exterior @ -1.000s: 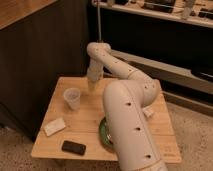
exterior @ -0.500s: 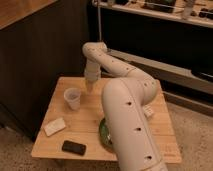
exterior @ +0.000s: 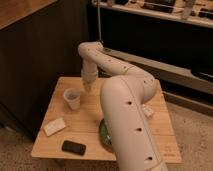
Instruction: Place the white sponge in the ceramic cup
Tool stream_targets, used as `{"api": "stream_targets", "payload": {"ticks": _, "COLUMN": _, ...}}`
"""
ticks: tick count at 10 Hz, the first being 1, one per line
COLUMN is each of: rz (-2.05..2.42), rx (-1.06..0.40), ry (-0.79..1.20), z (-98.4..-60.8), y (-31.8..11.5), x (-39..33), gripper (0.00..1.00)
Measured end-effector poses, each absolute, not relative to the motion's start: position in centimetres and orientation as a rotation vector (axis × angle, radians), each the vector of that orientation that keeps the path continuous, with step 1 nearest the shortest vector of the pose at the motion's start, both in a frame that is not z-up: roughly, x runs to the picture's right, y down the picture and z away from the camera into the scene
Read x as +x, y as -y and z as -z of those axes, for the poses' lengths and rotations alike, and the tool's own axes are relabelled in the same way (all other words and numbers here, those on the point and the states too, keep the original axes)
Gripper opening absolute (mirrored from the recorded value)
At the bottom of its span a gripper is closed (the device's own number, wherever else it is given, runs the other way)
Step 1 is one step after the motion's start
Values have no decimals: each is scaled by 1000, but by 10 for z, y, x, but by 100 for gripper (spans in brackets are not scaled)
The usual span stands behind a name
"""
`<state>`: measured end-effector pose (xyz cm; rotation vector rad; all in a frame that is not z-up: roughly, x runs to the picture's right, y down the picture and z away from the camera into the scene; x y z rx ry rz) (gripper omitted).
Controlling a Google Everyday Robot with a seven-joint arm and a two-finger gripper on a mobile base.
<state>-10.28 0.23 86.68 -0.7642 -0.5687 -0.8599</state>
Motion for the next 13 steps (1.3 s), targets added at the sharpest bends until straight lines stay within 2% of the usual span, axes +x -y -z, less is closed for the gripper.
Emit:
{"api": "stream_targets", "payload": {"ticks": 6, "rz": 905, "rx": -757, "ry": 543, "z": -860, "y": -3, "x": -112, "gripper": 7}}
{"api": "stream_targets", "payload": {"ticks": 8, "rz": 907, "rx": -754, "ry": 541, "z": -860, "y": -3, "x": -112, "gripper": 20}}
{"api": "stream_targets", "payload": {"ticks": 9, "rz": 922, "rx": -731, "ry": 543, "z": -854, "y": -2, "x": -114, "gripper": 31}}
{"api": "stream_targets", "payload": {"ticks": 11, "rz": 945, "rx": -681, "ry": 537, "z": -828, "y": 2, "x": -121, "gripper": 52}}
{"api": "stream_targets", "payload": {"ticks": 12, "rz": 960, "rx": -641, "ry": 542, "z": -800, "y": 4, "x": -130, "gripper": 65}}
{"api": "stream_targets", "payload": {"ticks": 13, "rz": 971, "rx": -625, "ry": 543, "z": -786, "y": 2, "x": -135, "gripper": 72}}
